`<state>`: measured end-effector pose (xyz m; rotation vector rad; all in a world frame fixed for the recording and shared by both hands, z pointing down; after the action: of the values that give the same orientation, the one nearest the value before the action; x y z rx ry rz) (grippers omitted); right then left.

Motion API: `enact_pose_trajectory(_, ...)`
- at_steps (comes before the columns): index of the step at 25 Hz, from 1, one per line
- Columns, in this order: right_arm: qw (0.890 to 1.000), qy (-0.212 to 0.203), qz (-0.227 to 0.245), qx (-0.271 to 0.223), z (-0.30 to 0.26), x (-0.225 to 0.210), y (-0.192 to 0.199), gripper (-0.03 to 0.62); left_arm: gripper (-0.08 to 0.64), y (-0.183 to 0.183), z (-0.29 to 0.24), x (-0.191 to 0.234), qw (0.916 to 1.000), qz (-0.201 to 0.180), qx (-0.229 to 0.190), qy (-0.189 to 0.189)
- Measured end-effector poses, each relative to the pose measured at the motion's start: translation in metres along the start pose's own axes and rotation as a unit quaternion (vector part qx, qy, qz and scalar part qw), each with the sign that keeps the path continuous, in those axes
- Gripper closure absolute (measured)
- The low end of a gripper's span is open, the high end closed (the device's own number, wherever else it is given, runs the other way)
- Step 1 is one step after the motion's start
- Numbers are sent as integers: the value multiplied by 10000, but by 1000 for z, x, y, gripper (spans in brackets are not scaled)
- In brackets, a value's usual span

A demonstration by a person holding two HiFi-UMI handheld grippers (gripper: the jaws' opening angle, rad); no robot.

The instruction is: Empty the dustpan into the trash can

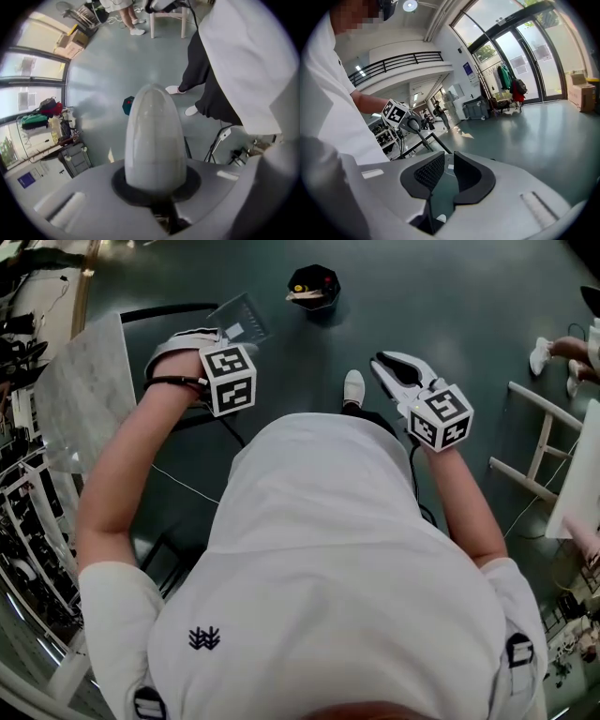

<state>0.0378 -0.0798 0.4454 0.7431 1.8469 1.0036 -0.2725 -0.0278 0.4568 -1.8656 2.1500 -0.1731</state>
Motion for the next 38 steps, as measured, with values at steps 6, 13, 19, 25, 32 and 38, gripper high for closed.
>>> enact_pose_trajectory(6, 9992, -84, 361, 137, -27, 54, -9, 569, 476, 59, -6, -48, 9887, 1300, -747, 79)
enact_pose_trajectory(13, 9986, -215, 368, 312, -48, 127, 1, 589, 477, 124, -20, -121, 9361, 3073, -1680, 330)
enact_pose_trajectory(19, 9963, -199, 540, 639, -52, 176, 25, 592, 479, 152, -25, -188, 8913, 3935, -2194, 512)
enact_pose_trajectory(25, 9943, -113, 675, 812, -56, 213, 49, 592, 479, 165, -29, -238, 8758, 4148, -2420, 474)
enact_pose_trajectory(32, 9926, -196, 836, 855, -64, 254, 63, 592, 479, 176, -25, -274, 8676, 4214, -2608, 410)
enact_pose_trajectory(38, 9922, -180, 897, 846, -67, 266, 64, 592, 480, 176, -25, -286, 8681, 4163, -2684, 333)
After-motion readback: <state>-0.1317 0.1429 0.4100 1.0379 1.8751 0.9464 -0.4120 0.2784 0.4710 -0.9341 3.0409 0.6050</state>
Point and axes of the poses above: the fingertips, and each gripper's own axes: z backward along the fingers, x to its left, y out of its underside, the point moved 4 cm from there along z, backward along the fingers, and after that the axes turned 7 degrees about -x, right-handed, at the moved point
